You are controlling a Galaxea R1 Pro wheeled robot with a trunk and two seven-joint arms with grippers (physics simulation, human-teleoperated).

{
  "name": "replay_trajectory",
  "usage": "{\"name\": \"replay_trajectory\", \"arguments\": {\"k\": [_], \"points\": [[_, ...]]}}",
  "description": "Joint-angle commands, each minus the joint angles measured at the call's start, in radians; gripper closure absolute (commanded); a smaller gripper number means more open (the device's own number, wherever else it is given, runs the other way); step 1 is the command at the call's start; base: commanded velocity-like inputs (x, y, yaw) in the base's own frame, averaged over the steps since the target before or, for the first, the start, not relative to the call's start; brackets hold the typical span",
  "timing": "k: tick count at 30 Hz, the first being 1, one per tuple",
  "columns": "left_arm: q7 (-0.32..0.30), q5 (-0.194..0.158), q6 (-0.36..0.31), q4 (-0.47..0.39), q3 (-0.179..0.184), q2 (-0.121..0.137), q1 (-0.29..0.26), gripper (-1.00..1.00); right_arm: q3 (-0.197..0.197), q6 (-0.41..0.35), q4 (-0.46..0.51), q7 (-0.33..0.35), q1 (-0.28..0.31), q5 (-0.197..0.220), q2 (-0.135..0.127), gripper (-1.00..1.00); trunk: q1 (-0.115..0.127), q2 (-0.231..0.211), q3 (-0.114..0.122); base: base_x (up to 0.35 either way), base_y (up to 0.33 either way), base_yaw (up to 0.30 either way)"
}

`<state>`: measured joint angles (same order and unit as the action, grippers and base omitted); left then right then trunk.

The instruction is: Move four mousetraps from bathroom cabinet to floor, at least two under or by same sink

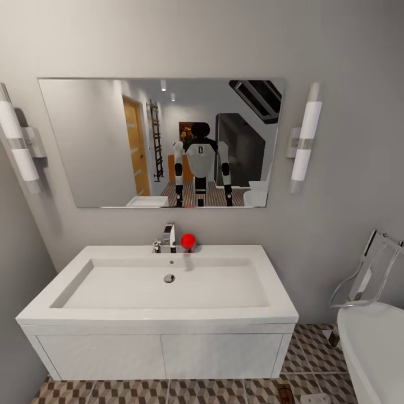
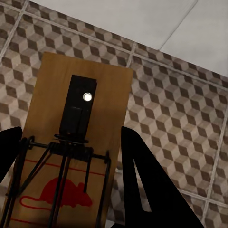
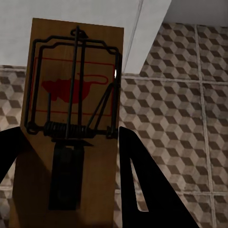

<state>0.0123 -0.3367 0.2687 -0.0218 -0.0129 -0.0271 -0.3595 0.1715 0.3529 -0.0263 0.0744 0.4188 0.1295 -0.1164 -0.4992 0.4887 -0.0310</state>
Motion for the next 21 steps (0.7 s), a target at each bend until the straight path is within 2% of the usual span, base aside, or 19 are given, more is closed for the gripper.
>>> {"name": "replay_trajectory", "arguments": {"k": [1, 10, 17, 21], "points": [[0.0, 0.001, 0.003, 0.001, -0.001, 0.0, -0.001, 1.0, 0.006, 0.005, -0.003, 0.01, 0.002, 0.015, 0.0, 1.0, -0.004, 0.009, -0.005, 0.0, 0.0, 0.0], [0.004, 0.0, 0.001, 0.0, -0.006, 0.007, -0.001, 1.0, 0.005, 0.005, -0.003, 0.009, 0.002, 0.017, 0.0, 1.0, -0.039, 0.072, -0.034, 0.0, 0.0, 0.0], [0.004, -0.032, 0.002, 0.0, -0.006, 0.004, -0.001, 1.0, 0.006, 0.005, -0.003, 0.008, 0.002, 0.016, 0.0, 1.0, -0.066, 0.121, -0.056, 0.0, 0.0, 0.0], [0.003, -0.035, 0.001, 0.0, -0.002, 0.008, -0.001, 1.0, 0.006, 0.005, -0.003, 0.008, 0.002, 0.016, 0.0, 1.0, -0.081, 0.149, -0.068, 0.0, 0.0, 0.0]]}}
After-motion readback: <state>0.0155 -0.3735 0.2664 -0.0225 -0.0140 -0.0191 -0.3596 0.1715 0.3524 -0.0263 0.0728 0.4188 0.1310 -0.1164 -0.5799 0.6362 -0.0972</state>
